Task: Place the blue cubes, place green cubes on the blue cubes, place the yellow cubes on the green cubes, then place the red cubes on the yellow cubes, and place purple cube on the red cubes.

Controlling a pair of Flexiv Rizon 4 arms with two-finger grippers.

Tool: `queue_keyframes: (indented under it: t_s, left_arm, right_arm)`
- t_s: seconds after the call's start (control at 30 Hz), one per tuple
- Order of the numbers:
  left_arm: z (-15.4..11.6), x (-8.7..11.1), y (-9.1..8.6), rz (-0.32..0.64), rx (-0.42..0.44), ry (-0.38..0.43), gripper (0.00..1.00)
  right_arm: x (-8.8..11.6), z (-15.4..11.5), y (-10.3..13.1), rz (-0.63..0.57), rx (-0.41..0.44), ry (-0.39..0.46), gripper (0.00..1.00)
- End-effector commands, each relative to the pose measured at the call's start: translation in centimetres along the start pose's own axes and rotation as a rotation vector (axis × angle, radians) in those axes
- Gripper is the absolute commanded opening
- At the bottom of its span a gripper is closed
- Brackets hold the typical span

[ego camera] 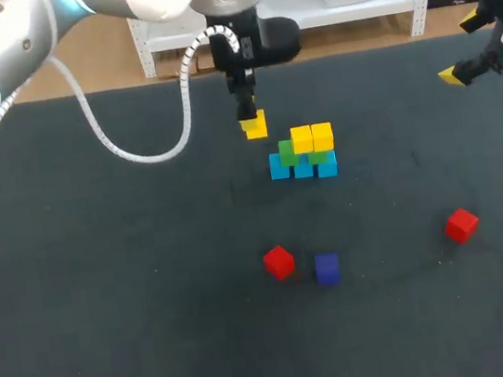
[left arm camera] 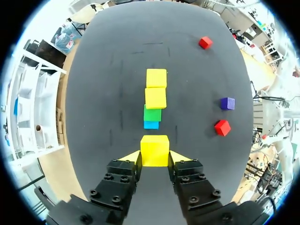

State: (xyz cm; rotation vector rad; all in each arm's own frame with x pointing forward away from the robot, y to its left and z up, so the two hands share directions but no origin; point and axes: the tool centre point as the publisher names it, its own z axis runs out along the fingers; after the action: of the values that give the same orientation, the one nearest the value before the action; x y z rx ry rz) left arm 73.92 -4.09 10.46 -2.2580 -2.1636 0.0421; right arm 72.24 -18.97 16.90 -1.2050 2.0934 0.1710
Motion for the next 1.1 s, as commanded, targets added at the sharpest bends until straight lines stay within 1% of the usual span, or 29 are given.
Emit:
queue_keyframes:
  t_s: [0.03,0.23,0.7,1.1]
  left_arm:
    - [0.7,-0.5,0.0,-0.006,-0.005,-0.006,0.00]
    - [1.3,-1.6,0.1,0.002,-0.015,-0.010,0.00]
    - [1.9,-2.4,-0.1,-0.027,-0.033,-0.013,0.00]
    - [2.3,-3.1,-0.1,-0.023,-0.037,-0.012,0.00]
  right_arm:
    - [0.0,0.0,-0.1,-0.001,-0.006,-0.003,1.00]
    - [0.0,0.0,-0.1,-0.001,-0.006,-0.003,1.00]
    - [0.0,0.0,-0.1,-0.001,-0.006,-0.003,1.00]
    - [0.0,0.0,-0.1,-0.001,-0.006,-0.003,1.00]
